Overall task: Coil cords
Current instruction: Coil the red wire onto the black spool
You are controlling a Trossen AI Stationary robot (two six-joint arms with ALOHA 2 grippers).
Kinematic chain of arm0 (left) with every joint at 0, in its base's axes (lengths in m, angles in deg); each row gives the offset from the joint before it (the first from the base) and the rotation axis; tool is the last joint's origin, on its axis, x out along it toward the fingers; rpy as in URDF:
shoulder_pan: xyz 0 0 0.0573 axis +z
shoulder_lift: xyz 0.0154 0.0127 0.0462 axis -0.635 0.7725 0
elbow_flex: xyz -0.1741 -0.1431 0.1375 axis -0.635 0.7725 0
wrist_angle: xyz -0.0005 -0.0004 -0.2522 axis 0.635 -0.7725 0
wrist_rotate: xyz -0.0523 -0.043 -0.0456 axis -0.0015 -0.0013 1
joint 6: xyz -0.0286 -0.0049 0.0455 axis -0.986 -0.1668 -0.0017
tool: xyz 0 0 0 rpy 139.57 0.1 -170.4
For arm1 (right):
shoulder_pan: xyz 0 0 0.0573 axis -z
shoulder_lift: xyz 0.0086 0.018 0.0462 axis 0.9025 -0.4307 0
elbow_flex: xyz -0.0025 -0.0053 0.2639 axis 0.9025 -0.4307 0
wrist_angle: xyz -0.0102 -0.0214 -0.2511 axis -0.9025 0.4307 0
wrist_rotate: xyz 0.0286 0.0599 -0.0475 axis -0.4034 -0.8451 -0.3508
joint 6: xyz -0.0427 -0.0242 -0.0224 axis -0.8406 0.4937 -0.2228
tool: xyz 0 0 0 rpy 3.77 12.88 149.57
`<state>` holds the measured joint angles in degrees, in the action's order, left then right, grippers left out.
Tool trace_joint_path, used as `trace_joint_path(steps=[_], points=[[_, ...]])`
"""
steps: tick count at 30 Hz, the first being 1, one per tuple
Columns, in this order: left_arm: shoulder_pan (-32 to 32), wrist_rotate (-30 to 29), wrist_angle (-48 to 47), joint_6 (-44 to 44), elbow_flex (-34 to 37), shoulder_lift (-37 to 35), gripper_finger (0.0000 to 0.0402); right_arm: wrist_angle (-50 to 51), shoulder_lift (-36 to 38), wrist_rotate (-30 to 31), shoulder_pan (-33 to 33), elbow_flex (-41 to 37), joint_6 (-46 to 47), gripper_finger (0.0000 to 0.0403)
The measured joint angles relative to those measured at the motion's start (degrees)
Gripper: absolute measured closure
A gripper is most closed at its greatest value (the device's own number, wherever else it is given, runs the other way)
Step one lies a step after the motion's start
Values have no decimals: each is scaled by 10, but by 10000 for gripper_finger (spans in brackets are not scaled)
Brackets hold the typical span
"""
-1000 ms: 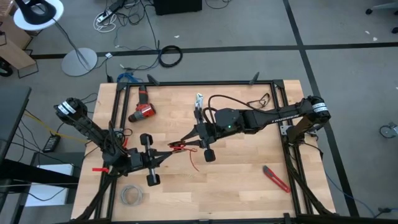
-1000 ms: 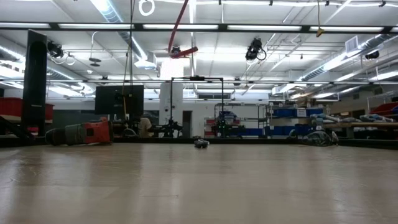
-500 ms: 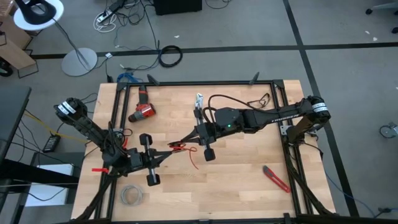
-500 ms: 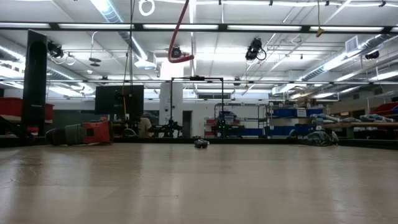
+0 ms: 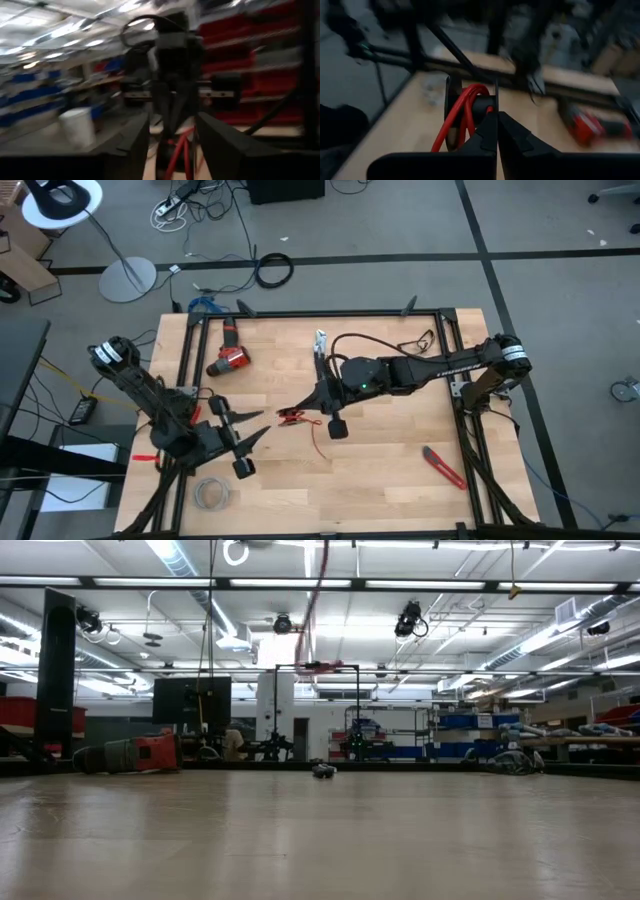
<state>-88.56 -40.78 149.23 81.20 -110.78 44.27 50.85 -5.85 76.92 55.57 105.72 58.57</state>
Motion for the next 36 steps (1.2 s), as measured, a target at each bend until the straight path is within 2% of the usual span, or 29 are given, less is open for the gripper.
trace_joint_path(steps=[4, 6, 12, 17, 19, 23, 25, 26, 29, 33, 36], points=[[-21, -149, -106, 25, -80, 0, 220, 55, 0, 40, 10, 0, 19, 402], [-27, -191, -192, 14, -124, 0, 227, 72, 0, 52, 15, 0, 21, 403], [-26, -195, -386, -69, -216, 1, 255, 79, 0, 58, 26, 0, 20, 403], [-26, -189, -430, -99, -234, 1, 264, 79, 0, 59, 26, 0, 19, 403], [-26, -141, -459, -130, -234, 1, 264, 78, 0, 60, 26, 0, 16, 403], [-7, 115, -515, -200, -234, 2, 265, 64, 0, 66, 27, 0, 10, 403], [9, 202, -515, -216, -234, 2, 265, 55, 0, 67, 27, 0, 7, 403], [19, 221, -518, -226, -234, 2, 265, 51, 0, 67, 27, 0, 7, 403], [51, 229, -566, -273, -235, 2, 265, 47, 0, 67, 27, 0, 5, 403], [106, 254, -732, -406, -268, 4, 265, 48, 0, 67, 27, 0, 5, 403], [131, 255, -819, -443, -299, 18, 265, 55, 0, 67, 27, 0, 5, 403]])
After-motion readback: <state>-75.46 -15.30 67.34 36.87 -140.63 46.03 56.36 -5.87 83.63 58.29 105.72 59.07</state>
